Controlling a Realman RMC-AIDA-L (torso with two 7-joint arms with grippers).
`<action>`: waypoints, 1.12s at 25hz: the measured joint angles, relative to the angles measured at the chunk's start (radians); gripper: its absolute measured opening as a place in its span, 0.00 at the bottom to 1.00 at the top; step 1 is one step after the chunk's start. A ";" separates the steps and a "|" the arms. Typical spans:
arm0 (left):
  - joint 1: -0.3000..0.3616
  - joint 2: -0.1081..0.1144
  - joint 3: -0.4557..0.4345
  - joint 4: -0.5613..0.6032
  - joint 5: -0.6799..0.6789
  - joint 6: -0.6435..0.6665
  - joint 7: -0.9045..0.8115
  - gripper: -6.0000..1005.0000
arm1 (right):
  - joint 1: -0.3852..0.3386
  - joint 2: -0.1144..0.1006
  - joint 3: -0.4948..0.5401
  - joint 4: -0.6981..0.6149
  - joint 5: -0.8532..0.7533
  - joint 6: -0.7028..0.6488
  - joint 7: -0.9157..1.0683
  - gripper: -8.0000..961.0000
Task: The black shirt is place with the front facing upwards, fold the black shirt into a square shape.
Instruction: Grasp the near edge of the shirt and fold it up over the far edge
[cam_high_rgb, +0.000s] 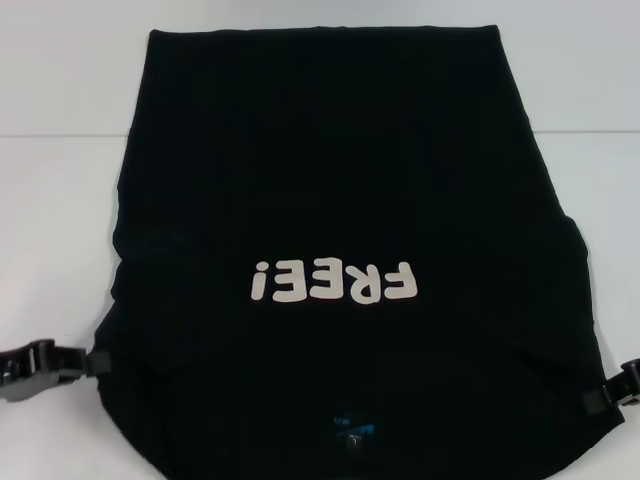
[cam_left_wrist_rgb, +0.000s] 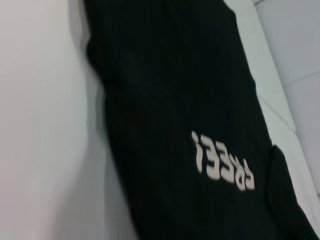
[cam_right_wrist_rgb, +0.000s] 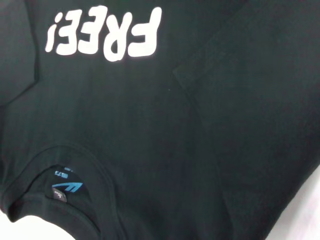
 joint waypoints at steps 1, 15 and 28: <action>0.005 0.002 0.001 0.001 0.004 0.012 0.001 0.00 | -0.002 -0.002 0.005 -0.001 0.002 -0.008 -0.004 0.06; 0.106 -0.008 0.016 0.108 0.034 0.228 0.020 0.00 | -0.065 -0.018 0.020 -0.009 0.002 -0.098 -0.043 0.06; 0.031 -0.007 0.012 0.063 0.031 0.196 0.007 0.00 | -0.064 -0.007 0.091 0.006 0.093 -0.100 -0.084 0.08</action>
